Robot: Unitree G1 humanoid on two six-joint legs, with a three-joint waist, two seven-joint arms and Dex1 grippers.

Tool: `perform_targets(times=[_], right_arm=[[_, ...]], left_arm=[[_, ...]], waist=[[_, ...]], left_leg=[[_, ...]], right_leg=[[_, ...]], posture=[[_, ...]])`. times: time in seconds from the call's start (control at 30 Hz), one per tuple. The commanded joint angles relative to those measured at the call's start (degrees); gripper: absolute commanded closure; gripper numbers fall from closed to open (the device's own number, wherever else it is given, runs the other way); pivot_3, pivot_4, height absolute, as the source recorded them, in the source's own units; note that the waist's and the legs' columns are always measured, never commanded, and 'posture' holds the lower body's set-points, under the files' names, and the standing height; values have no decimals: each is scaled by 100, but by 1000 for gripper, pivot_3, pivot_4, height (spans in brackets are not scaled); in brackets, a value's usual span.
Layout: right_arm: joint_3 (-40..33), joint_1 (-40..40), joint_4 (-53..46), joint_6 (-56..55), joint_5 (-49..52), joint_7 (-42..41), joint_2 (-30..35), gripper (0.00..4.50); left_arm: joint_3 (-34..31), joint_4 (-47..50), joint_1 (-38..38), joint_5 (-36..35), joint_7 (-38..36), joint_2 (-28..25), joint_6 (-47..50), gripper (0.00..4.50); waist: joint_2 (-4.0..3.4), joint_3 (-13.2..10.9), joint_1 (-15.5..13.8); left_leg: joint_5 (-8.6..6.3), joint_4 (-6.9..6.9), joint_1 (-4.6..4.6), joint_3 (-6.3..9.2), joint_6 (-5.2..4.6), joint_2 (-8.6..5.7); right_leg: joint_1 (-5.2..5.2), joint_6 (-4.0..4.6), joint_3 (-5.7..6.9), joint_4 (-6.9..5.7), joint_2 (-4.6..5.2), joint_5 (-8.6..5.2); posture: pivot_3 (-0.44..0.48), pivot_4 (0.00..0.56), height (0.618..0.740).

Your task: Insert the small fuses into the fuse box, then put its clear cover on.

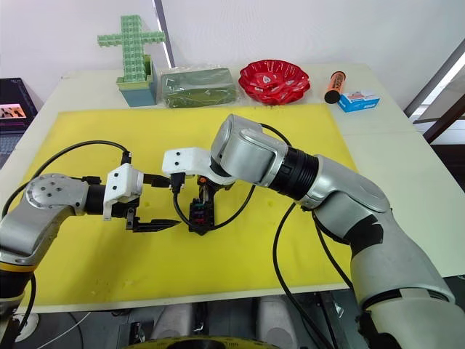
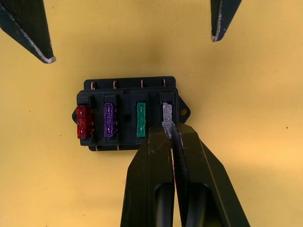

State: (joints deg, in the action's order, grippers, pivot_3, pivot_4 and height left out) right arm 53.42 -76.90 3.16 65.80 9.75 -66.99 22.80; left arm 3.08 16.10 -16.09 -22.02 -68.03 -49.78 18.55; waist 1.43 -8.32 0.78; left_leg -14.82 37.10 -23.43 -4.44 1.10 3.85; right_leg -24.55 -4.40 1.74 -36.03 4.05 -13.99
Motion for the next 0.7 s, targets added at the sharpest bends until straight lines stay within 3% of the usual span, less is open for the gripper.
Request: perform_targets(times=[0.03, 0.7], right_arm=[[-4, -38, 25, -63, -98, -38, -17, 4466], [296, -14, 612, -438, -502, -431, -313, 4466]], left_arm=[[-128, 194, 7, -68, 40, 0, -19, 0], [-142, 280, 99, -53, 119, 22, -30, 0]], waist=[[0, 0, 1], [1, 1, 5]], left_leg=[[0, 0, 0, 0, 0, 0], [0, 0, 2, 0, 0, 0]], right_leg=[[0, 0, 0, 0, 0, 0], [1, 0, 0, -1, 0, 0]], posture=[[0, 150, 740], [0, 150, 740]])
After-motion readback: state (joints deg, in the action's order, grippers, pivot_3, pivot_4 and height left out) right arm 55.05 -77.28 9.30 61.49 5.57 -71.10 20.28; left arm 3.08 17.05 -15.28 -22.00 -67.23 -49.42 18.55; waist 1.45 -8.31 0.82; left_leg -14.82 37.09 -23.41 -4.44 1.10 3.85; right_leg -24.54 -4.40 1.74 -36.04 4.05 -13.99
